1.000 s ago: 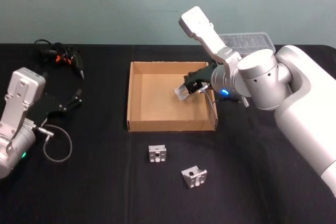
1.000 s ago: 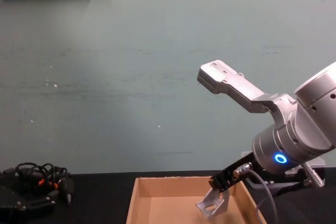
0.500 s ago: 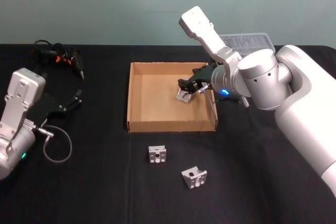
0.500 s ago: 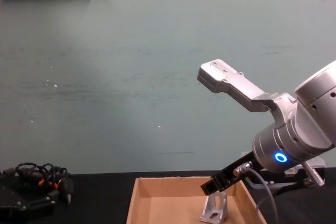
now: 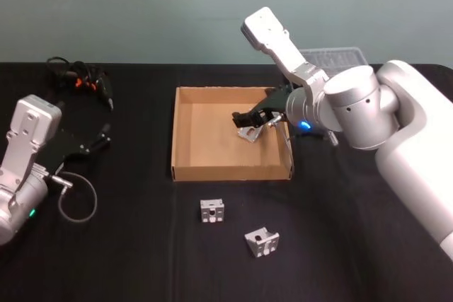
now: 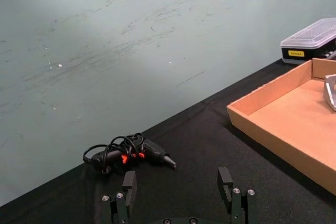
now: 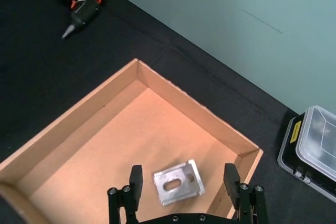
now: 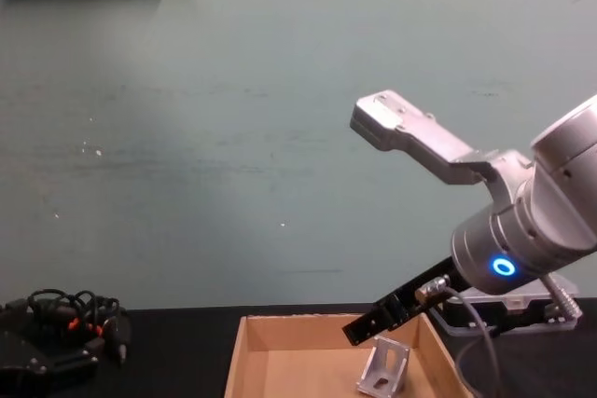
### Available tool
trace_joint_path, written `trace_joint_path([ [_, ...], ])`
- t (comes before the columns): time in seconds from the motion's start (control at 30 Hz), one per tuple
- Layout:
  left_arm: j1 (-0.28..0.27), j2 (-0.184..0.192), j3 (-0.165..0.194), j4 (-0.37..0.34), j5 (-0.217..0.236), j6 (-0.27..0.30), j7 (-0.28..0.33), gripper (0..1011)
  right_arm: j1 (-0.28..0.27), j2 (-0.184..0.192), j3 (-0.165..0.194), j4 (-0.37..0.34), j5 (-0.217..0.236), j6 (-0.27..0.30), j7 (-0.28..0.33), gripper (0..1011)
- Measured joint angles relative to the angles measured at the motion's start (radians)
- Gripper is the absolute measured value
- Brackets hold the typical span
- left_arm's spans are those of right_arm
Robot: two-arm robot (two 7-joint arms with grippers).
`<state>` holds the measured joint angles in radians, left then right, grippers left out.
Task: Use one hand to pick up the angle iron from the table and place it into the box.
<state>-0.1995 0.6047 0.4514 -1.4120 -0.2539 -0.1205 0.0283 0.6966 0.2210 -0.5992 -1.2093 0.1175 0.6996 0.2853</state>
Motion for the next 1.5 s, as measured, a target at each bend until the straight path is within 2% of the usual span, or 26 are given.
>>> trace_joint_path([
  [0.07, 0.0, 0.0, 0.0, 0.0, 0.0, 0.0, 0.0, 1011, -0.011, 0.013, 0.001, -0.042, -0.005, 0.026, 0.013, 1003],
  [0.27, 0.0, 0.0, 0.0, 0.0, 0.0, 0.0, 0.0, 1012, -0.036, 0.071, -0.021, -0.171, -0.023, 0.101, 0.066, 1000],
  [0.3, 0.0, 0.0, 0.0, 0.0, 0.0, 0.0, 0.0, 1011, -0.044, 0.097, -0.031, -0.214, -0.028, 0.118, 0.09, 1000],
  [0.4, 0.0, 0.0, 0.0, 0.0, 0.0, 0.0, 0.0, 1011, -0.053, 0.137, -0.045, -0.275, -0.032, 0.132, 0.132, 1000],
  [0.53, 0.0, 0.0, 0.0, 0.0, 0.0, 0.0, 0.0, 1011, -0.062, 0.229, -0.073, -0.374, -0.035, 0.13, 0.237, 1000],
  [0.57, 0.0, 0.0, 0.0, 0.0, 0.0, 0.0, 0.0, 1011, -0.063, 0.26, -0.083, -0.399, -0.033, 0.121, 0.279, 1000],
  [0.6, 0.0, 0.0, 0.0, 0.0, 0.0, 0.0, 0.0, 1011, -0.063, 0.26, -0.083, -0.399, -0.033, 0.121, 0.279, 1000],
  [0.63, 0.0, 0.0, 0.0, 0.0, 0.0, 0.0, 0.0, 1012, -0.063, 0.288, -0.092, -0.421, -0.03, 0.108, 0.32, 1000],
  [0.73, 0.0, 0.0, 0.0, 0.0, 0.0, 0.0, 0.0, 1011, -0.067, 0.337, -0.099, -0.455, -0.02, 0.075, 0.385, 1000],
  [0.83, 0.0, 0.0, 0.0, 0.0, 0.0, 0.0, 0.0, 1011, -0.082, 0.377, -0.096, -0.475, 0.001, 0.04, 0.431, 1000],
  [1.1, 0.0, 0.0, 0.0, 0.0, 0.0, 0.0, 0.0, 1012, -0.113, 0.449, -0.076, -0.471, 0.082, -0.031, 0.511, 1000],
  [1.2, 0.0, 0.0, 0.0, 0.0, 0.0, 0.0, 0.0, 1011, -0.117, 0.481, -0.072, -0.455, 0.129, -0.081, 0.572, 1000],
  [1.33, 0.0, 0.0, 0.0, 0.0, 0.0, 0.0, 0.0, 1012, -0.115, 0.502, -0.076, -0.44, 0.151, -0.114, 0.613, 1000],
  [1.5, 0.0, 0.0, 0.0, 0.0, 0.0, 0.0, 0.0, 1011, -0.106, 0.536, -0.102, -0.421, 0.166, -0.208, 0.683, 1000],
])
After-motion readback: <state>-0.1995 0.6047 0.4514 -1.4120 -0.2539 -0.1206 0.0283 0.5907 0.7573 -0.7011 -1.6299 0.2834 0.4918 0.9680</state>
